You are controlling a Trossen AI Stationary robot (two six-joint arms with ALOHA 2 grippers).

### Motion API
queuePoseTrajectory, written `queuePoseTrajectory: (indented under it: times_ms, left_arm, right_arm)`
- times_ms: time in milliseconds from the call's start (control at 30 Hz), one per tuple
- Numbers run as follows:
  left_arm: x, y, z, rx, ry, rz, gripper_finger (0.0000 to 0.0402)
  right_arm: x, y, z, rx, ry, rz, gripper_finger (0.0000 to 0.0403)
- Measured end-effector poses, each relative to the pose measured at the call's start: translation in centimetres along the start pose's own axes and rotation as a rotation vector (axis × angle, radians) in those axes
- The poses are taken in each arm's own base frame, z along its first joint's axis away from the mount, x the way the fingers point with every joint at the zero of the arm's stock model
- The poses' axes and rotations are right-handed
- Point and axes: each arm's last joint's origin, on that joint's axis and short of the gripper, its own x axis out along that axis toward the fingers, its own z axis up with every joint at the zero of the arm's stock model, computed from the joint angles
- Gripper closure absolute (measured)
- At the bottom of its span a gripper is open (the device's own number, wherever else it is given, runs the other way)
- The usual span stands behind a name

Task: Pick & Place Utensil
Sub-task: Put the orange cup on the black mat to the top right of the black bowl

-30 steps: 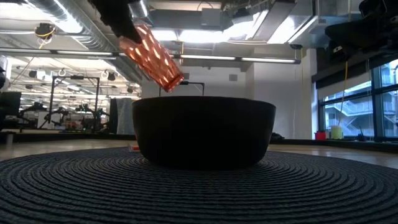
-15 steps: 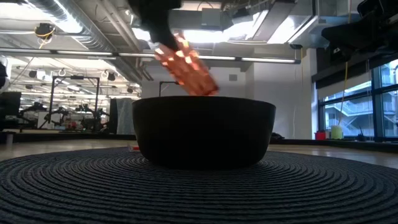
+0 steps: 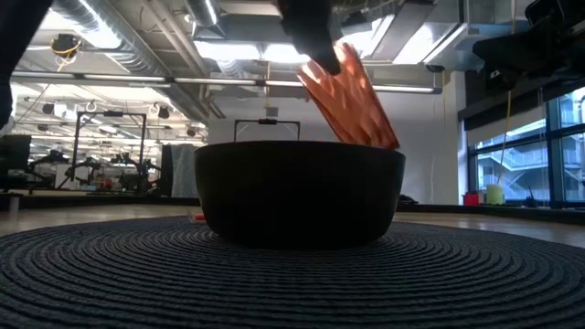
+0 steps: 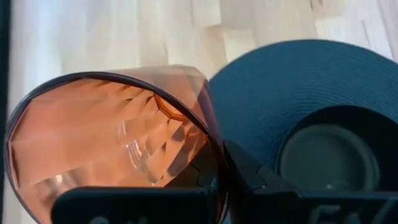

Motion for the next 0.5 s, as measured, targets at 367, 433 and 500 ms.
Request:
queuePoseTrajectory:
  times_ms: [367,433,500]
  left_arm:
    - [3.7,-2.6,3.3,0.124,0.123,-0.060,0.0398]
    - [4.5,-3.2,3.6,0.144,0.135,-0.068,0.0398]
    - [5.2,-3.8,3.5,0.179,0.147,-0.080,0.0398]
  right_arm:
    - [0.0,0.0,0.1,-0.001,-0.013,0.000,0.0391]
    - [0.0,0.0,0.2,0.000,-0.024,0.000,0.0391]
    - [0.0,0.0,0.2,0.001,-0.024,0.000,0.0391]
